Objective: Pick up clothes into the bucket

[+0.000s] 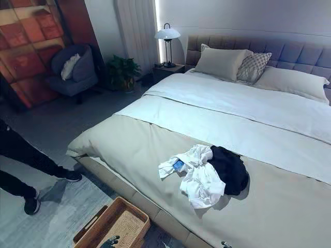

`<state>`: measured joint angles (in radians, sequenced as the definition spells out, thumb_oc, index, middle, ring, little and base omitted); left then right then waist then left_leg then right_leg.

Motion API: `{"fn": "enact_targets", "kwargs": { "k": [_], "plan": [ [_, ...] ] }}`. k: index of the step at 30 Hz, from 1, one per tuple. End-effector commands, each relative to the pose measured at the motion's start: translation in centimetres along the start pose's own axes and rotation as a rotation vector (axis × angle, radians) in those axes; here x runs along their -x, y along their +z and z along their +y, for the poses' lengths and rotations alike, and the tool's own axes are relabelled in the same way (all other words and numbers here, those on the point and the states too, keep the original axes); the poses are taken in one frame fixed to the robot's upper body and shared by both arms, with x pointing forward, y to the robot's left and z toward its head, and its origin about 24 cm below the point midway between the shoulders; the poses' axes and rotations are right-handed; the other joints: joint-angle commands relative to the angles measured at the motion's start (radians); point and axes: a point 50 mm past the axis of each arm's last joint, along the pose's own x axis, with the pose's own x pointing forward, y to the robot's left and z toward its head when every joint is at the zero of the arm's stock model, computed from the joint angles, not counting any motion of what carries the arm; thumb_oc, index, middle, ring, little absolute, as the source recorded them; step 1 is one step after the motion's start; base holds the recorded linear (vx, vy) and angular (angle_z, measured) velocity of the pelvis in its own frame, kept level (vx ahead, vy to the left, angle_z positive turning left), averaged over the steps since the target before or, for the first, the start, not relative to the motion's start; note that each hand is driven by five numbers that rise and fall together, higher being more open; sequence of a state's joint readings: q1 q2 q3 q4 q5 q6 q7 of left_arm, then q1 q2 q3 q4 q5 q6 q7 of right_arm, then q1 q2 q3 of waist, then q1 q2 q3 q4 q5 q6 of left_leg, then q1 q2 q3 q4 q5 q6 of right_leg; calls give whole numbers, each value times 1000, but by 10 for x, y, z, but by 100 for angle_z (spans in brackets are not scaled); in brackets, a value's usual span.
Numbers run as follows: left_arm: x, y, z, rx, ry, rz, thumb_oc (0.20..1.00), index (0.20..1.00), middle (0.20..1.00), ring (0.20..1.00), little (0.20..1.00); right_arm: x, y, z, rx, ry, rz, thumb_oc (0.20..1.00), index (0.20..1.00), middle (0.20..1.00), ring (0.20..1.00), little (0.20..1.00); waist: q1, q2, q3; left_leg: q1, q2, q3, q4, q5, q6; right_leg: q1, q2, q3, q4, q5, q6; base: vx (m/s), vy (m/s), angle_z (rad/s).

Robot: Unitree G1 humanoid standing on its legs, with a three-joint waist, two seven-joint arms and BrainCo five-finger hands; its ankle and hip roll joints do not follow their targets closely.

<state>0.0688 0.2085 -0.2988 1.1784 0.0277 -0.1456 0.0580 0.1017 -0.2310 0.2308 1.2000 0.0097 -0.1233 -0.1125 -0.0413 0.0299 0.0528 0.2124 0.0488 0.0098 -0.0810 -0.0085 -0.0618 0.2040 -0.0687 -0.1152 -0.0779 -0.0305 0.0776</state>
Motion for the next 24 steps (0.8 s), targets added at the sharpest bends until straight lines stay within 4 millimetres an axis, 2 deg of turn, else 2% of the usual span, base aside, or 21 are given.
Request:
{"fn": "enact_targets", "kwargs": {
  "k": [1,18,24],
  "plan": [
    [-7,32,-16,-63,-54,-105,1000,1000,1000,1000,1000,-8,34,-5,66,-10,-95,1000,1000,1000,1000,1000,-21,-51,20,-56,-39,-9,77,-51,8,-25,-37,-9,47,-9,42,-45,142,-2],
    [-7,27,-16,-76,-41,-78,1000,1000,1000,1000,1000,-8,35,-7,97,-22,-93,1000,1000,1000,1000,1000,-17,-52,25,-65,-41,-8,81,-52,9,-33,-38,-11,50,-8,43,0,0,0],
    [-7,37,-11,-126,-1,-133,1000,1000,1000,1000,1000,-8,37,-9,102,-45,-106,1000,1000,1000,1000,1000,-12,-52,30,-71,-43,-13,80,-51,9,-36,-39,-16,50,-8,44,0,0,1]
  ]
}}
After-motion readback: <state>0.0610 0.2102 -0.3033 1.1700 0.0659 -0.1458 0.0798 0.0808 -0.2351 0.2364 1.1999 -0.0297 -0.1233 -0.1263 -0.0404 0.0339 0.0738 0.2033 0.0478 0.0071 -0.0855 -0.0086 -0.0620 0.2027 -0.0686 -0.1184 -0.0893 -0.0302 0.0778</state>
